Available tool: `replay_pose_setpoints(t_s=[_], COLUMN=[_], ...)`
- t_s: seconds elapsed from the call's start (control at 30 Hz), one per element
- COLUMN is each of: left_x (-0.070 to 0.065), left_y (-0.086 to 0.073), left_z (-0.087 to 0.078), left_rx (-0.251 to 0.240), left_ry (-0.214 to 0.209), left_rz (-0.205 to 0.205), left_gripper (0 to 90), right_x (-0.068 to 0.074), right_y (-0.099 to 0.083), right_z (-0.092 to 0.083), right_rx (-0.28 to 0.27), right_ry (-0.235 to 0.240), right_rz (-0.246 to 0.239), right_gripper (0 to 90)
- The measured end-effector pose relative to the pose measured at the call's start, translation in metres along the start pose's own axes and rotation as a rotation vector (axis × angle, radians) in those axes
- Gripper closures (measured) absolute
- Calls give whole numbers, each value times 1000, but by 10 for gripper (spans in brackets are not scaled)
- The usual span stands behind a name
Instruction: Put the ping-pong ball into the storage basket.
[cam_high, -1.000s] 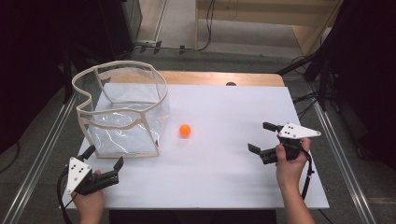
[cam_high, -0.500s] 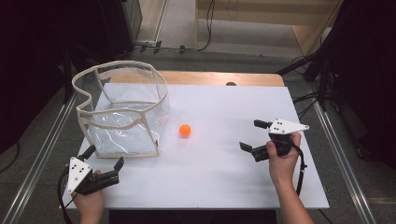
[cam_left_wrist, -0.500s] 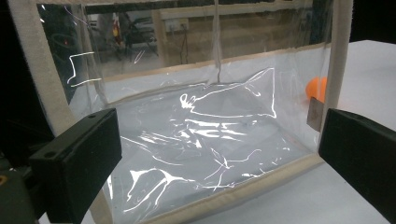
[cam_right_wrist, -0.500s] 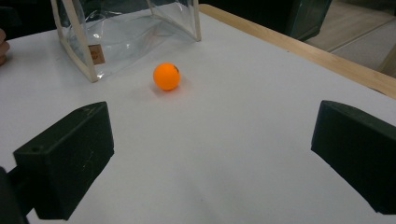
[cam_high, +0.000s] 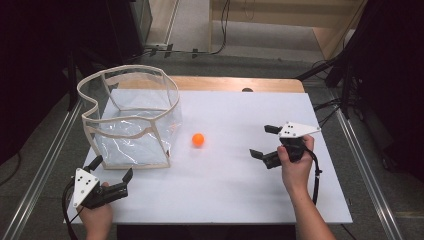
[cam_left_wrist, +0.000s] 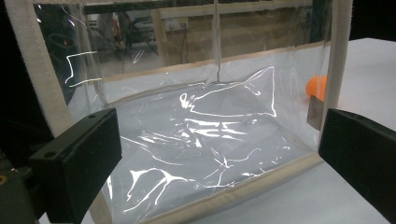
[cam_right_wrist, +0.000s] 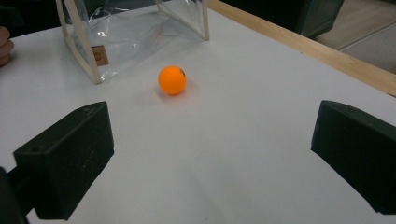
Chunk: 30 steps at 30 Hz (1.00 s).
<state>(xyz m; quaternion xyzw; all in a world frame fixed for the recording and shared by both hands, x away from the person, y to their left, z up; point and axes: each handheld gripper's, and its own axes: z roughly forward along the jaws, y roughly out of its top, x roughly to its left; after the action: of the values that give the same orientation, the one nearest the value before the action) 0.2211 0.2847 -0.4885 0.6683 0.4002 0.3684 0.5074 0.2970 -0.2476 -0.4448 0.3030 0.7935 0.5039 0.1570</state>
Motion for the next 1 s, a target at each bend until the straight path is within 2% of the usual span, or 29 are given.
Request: replay_pose_setpoints(t_s=[1.0], left_x=[1], left_y=[0], left_z=[0], left_rx=[0], left_ry=[-7], left_rz=[-2], left_gripper=[1], right_x=[-3], right_y=[28], right_z=[29], right_rx=[69], right_ry=[46], right_rz=[-49], right_gripper=[0])
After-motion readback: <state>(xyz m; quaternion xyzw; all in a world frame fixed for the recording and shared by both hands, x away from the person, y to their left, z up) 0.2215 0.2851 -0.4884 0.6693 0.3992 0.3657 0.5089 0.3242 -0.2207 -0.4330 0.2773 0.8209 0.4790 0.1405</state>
